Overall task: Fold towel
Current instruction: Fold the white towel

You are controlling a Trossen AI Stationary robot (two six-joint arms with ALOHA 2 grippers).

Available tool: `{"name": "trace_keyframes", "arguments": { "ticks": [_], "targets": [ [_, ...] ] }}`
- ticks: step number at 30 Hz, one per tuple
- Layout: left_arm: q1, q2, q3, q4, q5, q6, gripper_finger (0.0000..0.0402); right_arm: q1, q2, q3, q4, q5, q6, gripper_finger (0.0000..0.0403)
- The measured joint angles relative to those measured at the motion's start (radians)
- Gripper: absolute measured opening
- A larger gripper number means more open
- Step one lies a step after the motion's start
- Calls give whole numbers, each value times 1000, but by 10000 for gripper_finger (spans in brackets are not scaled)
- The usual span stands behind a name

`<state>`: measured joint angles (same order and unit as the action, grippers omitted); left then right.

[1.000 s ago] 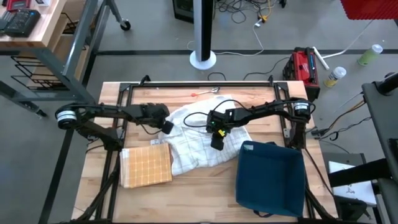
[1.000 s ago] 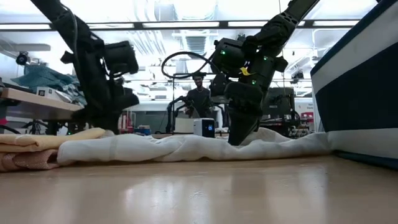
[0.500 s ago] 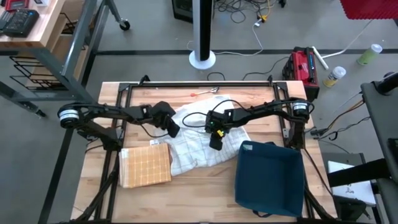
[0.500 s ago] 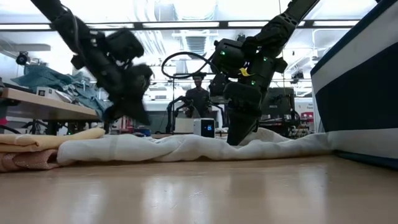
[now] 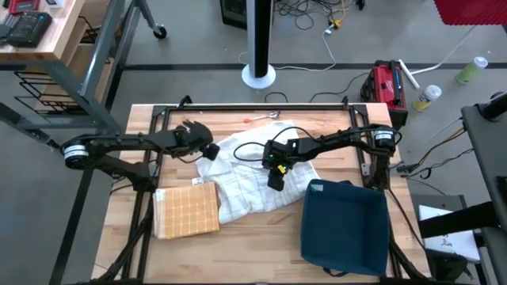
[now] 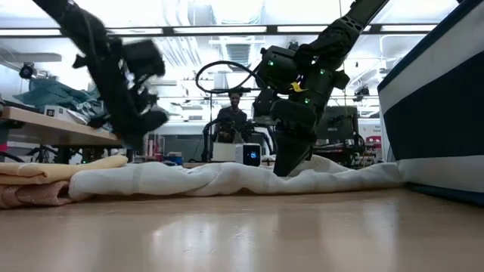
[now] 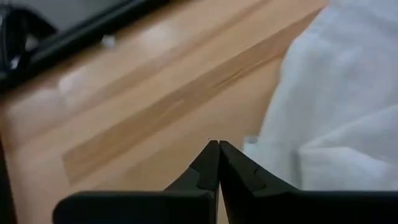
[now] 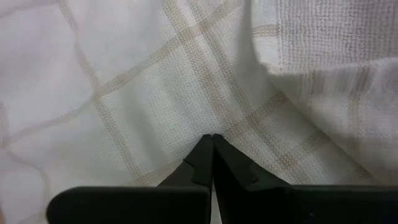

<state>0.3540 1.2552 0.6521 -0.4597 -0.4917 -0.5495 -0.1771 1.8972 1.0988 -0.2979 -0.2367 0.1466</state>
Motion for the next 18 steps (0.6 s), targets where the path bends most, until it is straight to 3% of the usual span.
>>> {"name": "trace_keyframes", "arguments": {
  "ticks": [8,11,18],
  "targets": [
    [28,110,-126,6,62,-117,0,1,14,1,19,-3,12,0],
    [41,150,-143,33,61,-115,0,1,11,0,25,1,13,0],
    [49,146,-110,44,187,-80,0,1,7,3,22,2,12,0]
  ]
}}
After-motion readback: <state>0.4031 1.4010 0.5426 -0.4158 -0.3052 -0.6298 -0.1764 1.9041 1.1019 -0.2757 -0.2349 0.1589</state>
